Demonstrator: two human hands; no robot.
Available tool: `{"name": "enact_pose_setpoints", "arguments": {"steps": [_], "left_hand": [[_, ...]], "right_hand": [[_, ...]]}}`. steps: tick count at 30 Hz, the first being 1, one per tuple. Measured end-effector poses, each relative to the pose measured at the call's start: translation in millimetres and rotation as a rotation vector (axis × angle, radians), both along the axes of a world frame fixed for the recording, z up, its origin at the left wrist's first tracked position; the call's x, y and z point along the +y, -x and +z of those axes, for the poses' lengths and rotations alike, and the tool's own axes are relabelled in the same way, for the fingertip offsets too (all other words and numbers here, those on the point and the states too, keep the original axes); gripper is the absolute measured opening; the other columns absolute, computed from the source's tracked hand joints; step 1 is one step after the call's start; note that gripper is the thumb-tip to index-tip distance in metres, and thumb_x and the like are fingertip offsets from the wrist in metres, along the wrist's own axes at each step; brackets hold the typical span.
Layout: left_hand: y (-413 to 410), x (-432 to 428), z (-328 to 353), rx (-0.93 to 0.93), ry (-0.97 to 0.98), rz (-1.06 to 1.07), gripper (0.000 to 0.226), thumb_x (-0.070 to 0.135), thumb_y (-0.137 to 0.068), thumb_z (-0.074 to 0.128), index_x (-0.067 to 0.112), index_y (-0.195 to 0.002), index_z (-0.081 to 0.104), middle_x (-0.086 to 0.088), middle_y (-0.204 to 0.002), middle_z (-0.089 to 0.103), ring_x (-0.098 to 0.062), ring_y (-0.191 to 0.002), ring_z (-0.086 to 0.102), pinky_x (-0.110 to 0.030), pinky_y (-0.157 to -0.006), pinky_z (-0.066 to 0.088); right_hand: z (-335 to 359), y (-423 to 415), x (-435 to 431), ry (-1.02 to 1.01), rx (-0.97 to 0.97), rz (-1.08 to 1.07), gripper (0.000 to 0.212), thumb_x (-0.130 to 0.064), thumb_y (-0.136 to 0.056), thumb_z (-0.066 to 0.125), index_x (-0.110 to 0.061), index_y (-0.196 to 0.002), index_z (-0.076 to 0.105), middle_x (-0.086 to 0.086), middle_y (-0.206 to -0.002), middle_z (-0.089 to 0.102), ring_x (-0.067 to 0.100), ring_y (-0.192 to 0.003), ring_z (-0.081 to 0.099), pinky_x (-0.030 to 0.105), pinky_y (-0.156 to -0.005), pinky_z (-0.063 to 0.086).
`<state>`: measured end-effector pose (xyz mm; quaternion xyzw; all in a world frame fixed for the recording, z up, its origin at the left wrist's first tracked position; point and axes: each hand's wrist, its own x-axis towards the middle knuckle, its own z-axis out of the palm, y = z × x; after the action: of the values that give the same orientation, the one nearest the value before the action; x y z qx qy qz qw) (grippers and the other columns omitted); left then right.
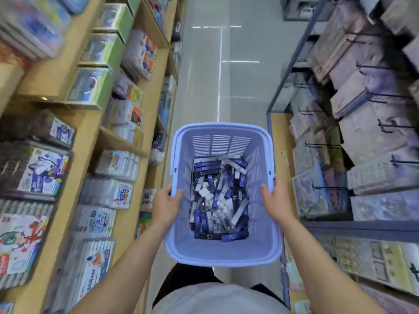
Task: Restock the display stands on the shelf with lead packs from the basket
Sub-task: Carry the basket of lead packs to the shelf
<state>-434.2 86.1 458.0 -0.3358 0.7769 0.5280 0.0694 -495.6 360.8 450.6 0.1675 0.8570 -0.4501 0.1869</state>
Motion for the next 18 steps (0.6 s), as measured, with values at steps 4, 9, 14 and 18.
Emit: {"name": "enact_pose_setpoints", "arguments": {"steps": [4, 9, 14, 18], "left_hand": [[101, -39, 6, 0.003, -0.015, -0.047, 0.013, 0.013, -0.100, 0.059, 0.012, -0.103, 0.071, -0.003, -0.076, 0.070, -0.012, -0.059, 0.061, -0.025, -0.050, 0.048], [221, -71, 28, 0.025, 0.002, -0.075, 0.012, 0.011, -0.099, 0.059, 0.013, -0.100, 0.070, 0.005, -0.063, 0.061, 0.002, -0.039, 0.046, -0.014, -0.039, 0.034], [349, -82, 37, 0.032, 0.017, -0.119, 0.012, 0.011, -0.099, 0.060, 0.014, -0.103, 0.071, 0.000, -0.073, 0.068, -0.002, -0.048, 0.057, -0.017, -0.043, 0.042], [458, -80, 33, 0.025, 0.026, -0.109, 0.012, 0.014, -0.100, 0.060, 0.013, -0.105, 0.071, 0.000, -0.076, 0.071, -0.011, -0.057, 0.061, -0.018, -0.045, 0.045]], "right_hand": [[11, 90, -35, -0.020, 0.006, -0.048, 0.051, -0.020, -0.104, 0.049, -0.007, -0.151, 0.033, 0.009, -0.127, 0.060, 0.035, -0.117, 0.059, 0.043, -0.093, 0.050], [31, 205, -64, -0.053, 0.023, -0.048, 0.047, -0.018, -0.103, 0.050, -0.001, -0.145, 0.038, 0.012, -0.140, 0.051, 0.031, -0.132, 0.049, 0.029, -0.096, 0.038], [29, 327, -73, -0.031, 0.044, -0.076, 0.039, -0.023, -0.102, 0.052, -0.007, -0.137, 0.047, 0.013, -0.125, 0.063, 0.024, -0.100, 0.064, 0.035, -0.081, 0.050], [14, 433, -67, -0.021, 0.059, -0.094, 0.046, -0.029, -0.100, 0.053, -0.010, -0.140, 0.044, 0.012, -0.133, 0.059, 0.031, -0.117, 0.059, 0.049, -0.097, 0.050]]}}
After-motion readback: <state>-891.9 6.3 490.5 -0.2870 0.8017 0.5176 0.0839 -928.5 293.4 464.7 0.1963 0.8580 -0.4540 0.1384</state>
